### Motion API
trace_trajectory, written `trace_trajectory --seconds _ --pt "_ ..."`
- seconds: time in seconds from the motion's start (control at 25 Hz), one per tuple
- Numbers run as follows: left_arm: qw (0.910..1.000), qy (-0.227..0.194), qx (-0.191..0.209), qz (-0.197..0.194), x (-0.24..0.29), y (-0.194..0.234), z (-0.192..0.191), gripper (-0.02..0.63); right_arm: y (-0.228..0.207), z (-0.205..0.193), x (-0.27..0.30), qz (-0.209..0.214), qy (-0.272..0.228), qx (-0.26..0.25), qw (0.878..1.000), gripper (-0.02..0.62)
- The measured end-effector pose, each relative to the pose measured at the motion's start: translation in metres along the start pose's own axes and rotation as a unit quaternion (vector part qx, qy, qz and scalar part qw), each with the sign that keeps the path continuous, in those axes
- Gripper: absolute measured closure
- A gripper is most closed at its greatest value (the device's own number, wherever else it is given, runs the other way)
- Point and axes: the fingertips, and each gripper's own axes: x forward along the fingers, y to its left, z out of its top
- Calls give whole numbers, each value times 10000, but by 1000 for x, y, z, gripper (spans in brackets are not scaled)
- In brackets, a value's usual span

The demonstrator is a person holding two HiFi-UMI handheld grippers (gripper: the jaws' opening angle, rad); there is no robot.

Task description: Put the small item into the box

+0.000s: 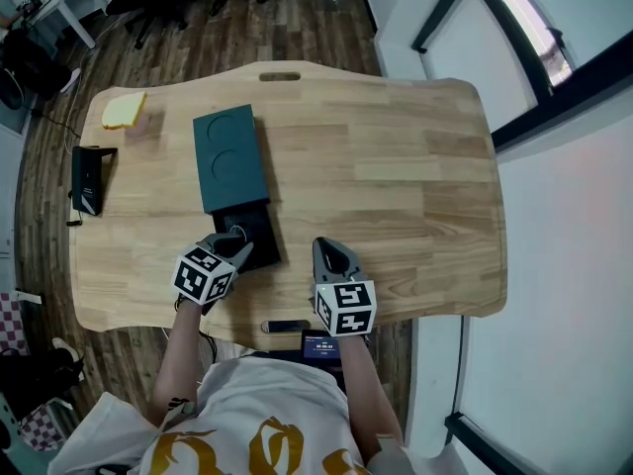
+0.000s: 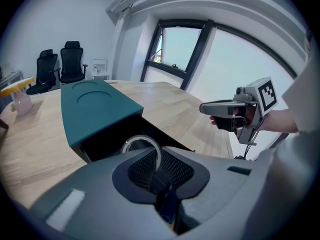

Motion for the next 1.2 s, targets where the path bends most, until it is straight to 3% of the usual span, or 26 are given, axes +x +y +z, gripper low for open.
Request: trace_trajectory --seconds 0.6,1.2 --pt "9958 864 257 -164 18 -3 -12 569 -3 -17 1 28 240 90 9997 591" --pt "9801 1924 324 -376 28 -9 -24 569 -15 -9 5 -88 244 136 9996 591"
